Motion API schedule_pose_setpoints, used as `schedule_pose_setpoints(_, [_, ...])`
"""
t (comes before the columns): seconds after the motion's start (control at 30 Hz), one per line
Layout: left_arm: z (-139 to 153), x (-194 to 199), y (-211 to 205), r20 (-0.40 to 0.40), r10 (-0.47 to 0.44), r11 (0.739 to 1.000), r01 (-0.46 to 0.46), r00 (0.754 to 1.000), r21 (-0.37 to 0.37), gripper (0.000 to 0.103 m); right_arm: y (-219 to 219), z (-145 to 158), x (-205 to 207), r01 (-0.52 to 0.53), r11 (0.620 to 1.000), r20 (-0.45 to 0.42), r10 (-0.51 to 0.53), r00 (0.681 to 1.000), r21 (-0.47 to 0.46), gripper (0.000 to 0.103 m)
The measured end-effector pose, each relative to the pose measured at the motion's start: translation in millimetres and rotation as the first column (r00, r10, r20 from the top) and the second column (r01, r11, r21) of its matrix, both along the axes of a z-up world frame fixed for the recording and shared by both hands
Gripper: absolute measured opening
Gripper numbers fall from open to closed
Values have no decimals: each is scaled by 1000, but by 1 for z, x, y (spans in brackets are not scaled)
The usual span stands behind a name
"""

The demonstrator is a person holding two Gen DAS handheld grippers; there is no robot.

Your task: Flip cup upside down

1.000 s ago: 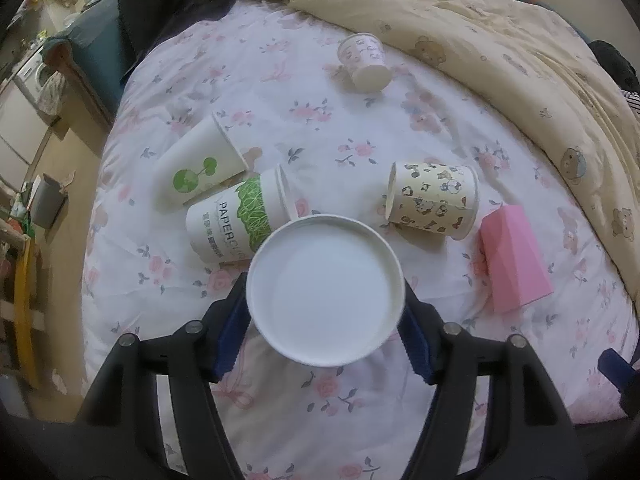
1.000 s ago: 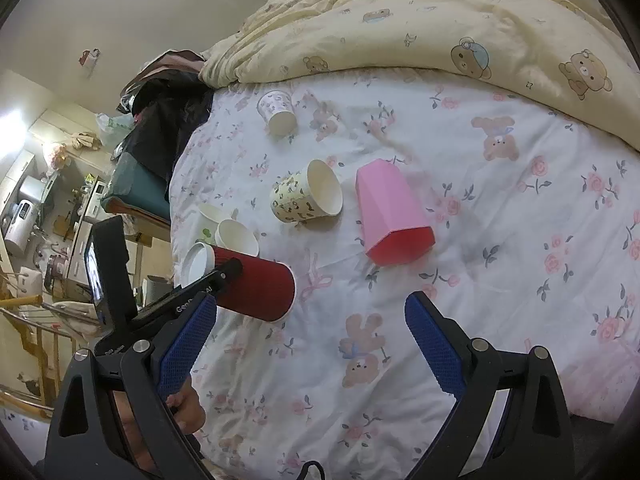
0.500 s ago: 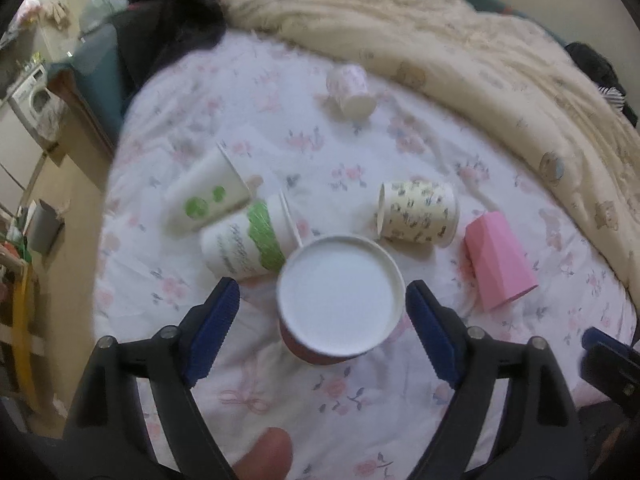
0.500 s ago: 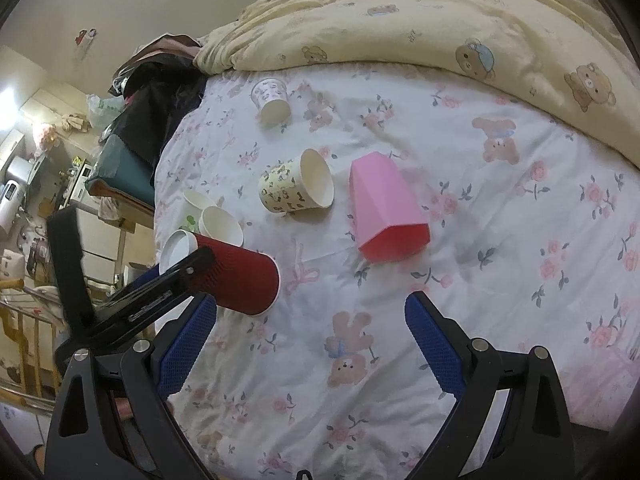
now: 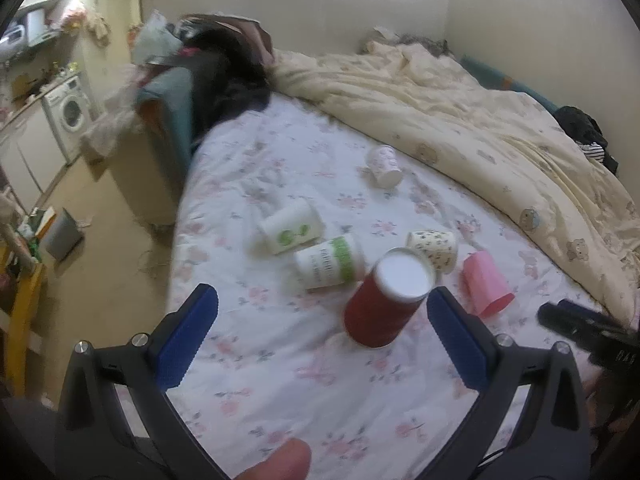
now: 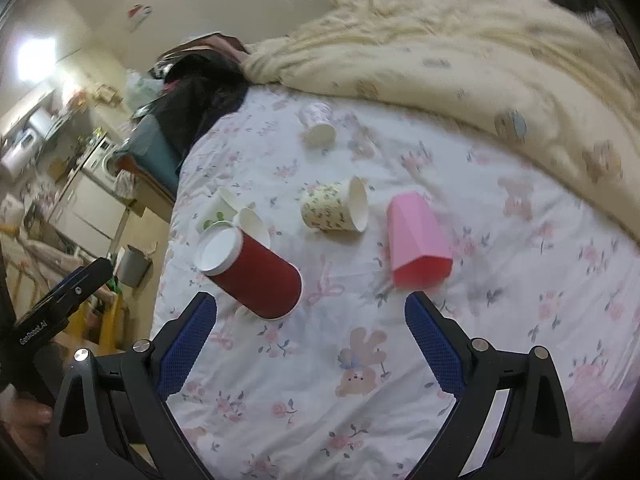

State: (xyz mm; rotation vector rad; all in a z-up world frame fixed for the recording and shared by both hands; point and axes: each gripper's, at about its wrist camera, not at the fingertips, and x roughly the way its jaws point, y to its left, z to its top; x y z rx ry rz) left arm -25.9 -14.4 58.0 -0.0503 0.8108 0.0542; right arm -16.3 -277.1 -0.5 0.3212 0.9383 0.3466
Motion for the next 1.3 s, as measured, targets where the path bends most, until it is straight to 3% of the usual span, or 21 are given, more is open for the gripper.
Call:
schedule_pose_setpoints(0.1, [-1, -18, 11, 12, 28, 1000, -28, 1000, 5, 103, 6, 8, -10, -22, 1000, 41, 22, 999, -7, 98])
schedule_pose_setpoints(0.2, [-1, -35, 20, 29, 19, 998, -17, 999, -58, 103, 14, 16, -24, -31, 999, 102, 34, 994, -30, 98])
schedule_pose_setpoints(0.47, [-20, -57, 18, 18, 34, 999, -34, 999, -16, 103, 35, 20, -56, -23, 996, 187, 38, 982, -86, 98])
schedule_pose_setpoints(0.6, [-27, -61, 9, 6, 9, 1000, -9, 1000, -20, 103, 43, 11, -62, 3, 993, 189, 20, 982, -122, 98])
schedule_pose_setpoints(0.73, [-32, -65, 5, 31, 11, 1000, -11, 999, 26, 103, 52, 7, -64, 3, 987, 198, 29, 980, -159, 98])
schedule_pose_setpoints(0.87, [-36, -65, 8, 10, 10, 1000, -10, 1000, -28, 103, 56, 7, -65, 4, 983, 221, 37, 975, -184, 98])
schedule_pose_setpoints(1.0, [-39, -63, 10, 3, 31, 999, -31, 1000, -30, 103, 57, 7, -64, 8, 981, 230, 38, 972, -194, 103])
schedule_pose_setpoints(1.3, [-40, -60, 13, -6, 32, 998, -32, 999, -53, 103, 59, 6, -62, 9, 980, 226, 37, 973, -198, 103])
